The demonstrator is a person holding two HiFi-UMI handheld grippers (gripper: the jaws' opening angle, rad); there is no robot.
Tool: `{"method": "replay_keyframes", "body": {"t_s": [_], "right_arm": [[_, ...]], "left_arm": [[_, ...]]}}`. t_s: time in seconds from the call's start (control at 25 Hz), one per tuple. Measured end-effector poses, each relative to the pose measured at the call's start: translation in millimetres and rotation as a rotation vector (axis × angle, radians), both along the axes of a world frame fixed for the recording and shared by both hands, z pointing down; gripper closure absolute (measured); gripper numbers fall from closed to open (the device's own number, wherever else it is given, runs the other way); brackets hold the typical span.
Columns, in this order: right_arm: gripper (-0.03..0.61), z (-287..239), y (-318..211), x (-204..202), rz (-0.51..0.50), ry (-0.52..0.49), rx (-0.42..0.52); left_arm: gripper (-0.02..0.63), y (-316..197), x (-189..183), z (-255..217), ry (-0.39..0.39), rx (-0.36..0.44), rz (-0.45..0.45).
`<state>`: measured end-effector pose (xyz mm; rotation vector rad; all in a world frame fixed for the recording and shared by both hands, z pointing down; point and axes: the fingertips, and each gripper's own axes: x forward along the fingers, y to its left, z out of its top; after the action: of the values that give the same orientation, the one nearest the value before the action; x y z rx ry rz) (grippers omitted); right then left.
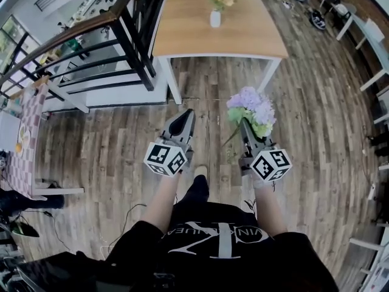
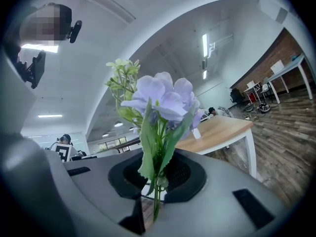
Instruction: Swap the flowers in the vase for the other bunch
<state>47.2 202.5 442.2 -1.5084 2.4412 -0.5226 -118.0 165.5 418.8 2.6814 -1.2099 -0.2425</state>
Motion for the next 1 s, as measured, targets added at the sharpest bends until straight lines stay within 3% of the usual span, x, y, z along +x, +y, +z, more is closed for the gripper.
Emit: {"method": "replay_keyframes", "body": {"t_s": [0.52,1.0], "right_arm": [[0.518,-1.8,-97.2,2.4,0.083,-0.012,-0.017],[0.518,2.6,-149.3,4.9,0.125,-0.02,-0.026]], "left_arm": [[0.603,-109.0,4.4,-1.5,0.008,-0.006,0.075],[0.603,-163.7,0.8,12.2,0.022,-0.026,0.088]]}}
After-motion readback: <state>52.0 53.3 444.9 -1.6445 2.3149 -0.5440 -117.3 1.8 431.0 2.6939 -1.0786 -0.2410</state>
